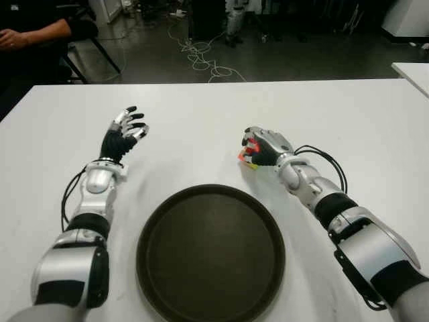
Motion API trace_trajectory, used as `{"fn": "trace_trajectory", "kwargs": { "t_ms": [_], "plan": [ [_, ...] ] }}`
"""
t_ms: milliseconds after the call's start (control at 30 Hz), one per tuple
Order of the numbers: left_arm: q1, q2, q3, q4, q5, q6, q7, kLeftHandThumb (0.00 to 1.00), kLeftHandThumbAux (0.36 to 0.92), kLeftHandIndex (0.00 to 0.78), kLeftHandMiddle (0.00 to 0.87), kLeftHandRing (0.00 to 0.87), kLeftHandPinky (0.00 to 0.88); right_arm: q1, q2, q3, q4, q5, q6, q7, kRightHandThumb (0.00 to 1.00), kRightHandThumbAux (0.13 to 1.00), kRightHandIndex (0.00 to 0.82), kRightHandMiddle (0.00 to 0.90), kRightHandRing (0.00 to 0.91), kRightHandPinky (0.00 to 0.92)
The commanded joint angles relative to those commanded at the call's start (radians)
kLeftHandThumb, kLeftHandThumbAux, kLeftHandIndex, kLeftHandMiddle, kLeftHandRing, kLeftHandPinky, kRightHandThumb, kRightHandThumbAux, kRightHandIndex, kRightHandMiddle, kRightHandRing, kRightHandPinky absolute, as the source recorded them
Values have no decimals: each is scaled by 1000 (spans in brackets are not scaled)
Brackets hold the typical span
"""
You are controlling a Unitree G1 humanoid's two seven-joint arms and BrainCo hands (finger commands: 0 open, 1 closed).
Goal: Pick up the Rubik's Cube and put it in the plate
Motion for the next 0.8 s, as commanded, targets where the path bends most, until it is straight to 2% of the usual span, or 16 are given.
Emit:
{"fn": "trace_trajectory", "kwargs": {
  "t_ms": [300, 633, 800],
  "plan": [
    [-4, 1, -1, 0, 1, 8, 4, 178, 661, 108, 204, 221, 267, -2, 0, -1, 1, 2, -4, -6, 695, 739, 416, 655, 712, 739],
    [-4, 4, -6, 0, 7, 1, 3, 203, 684, 114, 211, 223, 273, -5, -1, 1, 1, 3, -2, -2, 694, 739, 417, 688, 734, 749],
    [-3, 5, -7, 0, 10, -2, 6, 205, 678, 116, 209, 219, 264, -4, -1, 1, 0, 2, -4, -9, 694, 739, 415, 651, 703, 719]
  ]
}}
